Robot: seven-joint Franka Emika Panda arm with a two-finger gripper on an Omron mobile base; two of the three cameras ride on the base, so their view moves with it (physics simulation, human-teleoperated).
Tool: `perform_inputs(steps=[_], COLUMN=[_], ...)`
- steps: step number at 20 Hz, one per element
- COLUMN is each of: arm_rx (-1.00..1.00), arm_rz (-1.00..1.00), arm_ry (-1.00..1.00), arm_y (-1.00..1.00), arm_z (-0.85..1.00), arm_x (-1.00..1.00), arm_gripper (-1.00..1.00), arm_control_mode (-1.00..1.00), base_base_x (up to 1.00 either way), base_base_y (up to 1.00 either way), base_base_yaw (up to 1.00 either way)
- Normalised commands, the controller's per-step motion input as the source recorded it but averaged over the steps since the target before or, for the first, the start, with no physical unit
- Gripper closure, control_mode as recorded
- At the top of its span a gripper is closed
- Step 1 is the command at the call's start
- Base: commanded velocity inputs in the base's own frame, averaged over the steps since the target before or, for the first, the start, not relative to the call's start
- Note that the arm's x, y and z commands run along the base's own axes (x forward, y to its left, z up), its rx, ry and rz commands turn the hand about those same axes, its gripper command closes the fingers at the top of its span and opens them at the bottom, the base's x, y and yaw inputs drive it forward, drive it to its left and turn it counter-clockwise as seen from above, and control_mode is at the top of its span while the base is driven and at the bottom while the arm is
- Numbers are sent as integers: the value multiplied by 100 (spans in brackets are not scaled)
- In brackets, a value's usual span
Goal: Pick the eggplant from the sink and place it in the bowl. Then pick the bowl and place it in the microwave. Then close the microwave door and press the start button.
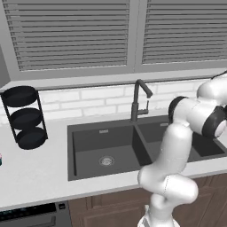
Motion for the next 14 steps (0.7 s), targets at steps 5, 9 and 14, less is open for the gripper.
perform_inputs(steps=[5, 9, 14], arm_rx=[-1, -4, -9], arm_rz=[54, 49, 44], arm_ry=[-1, -11, -24], arm_y=[98, 100, 99], arm_z=[47, 53, 59], arm_x=[-34, -24, -18], arm_gripper=[100, 100, 100], arm_control_mode=[-100, -100, -100], base_base_x=[0, 0, 0], base_base_y=[0, 0, 0], base_base_yaw=[0, 0, 0])
